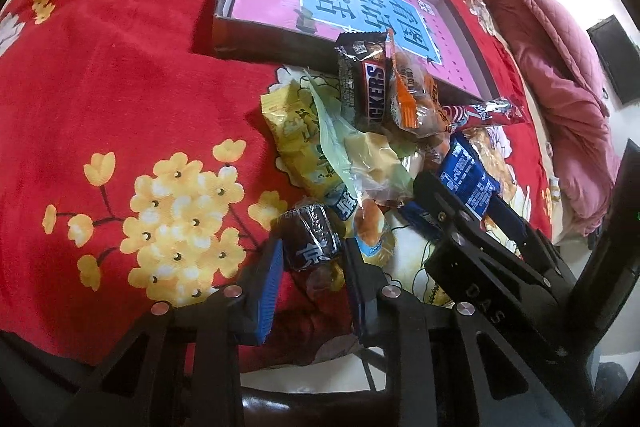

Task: Organize snacks
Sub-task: 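Close left gripper on dark brown wrapped candy while right gripper grasps blue snack bag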

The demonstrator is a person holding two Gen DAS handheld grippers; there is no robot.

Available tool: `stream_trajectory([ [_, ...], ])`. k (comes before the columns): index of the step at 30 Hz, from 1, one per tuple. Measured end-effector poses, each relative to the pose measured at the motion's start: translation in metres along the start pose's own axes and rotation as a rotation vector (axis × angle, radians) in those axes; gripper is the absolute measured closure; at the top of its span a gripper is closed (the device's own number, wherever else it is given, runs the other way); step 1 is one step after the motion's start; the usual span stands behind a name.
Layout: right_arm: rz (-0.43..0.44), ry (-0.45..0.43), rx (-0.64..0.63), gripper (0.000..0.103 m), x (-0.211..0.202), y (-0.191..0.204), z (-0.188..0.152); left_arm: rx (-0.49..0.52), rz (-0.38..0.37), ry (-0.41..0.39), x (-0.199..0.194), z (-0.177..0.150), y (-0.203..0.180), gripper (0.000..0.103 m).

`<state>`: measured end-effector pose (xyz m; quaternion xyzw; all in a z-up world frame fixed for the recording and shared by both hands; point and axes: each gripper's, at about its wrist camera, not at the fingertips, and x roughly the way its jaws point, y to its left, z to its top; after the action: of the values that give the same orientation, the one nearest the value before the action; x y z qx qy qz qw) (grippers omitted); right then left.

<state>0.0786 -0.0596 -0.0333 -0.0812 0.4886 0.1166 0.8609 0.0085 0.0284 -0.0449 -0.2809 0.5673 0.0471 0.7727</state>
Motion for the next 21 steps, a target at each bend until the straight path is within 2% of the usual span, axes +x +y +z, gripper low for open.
stream_trajectory([
  [2,-0.009,0.0,-0.001,0.032,0.002,0.0,0.001,0.003,0.002,-0.001,0.001,0.001,-0.001,0.072],
  [8,0.015,0.003,-0.016,0.035,0.005,-0.003,0.0,0.005,0.008,0.001,0.005,0.004,-0.003,0.072],
  [21,0.14,-0.035,0.011,0.037,-0.013,-0.014,0.0,-0.006,-0.007,-0.016,0.002,0.003,0.001,0.073],
])
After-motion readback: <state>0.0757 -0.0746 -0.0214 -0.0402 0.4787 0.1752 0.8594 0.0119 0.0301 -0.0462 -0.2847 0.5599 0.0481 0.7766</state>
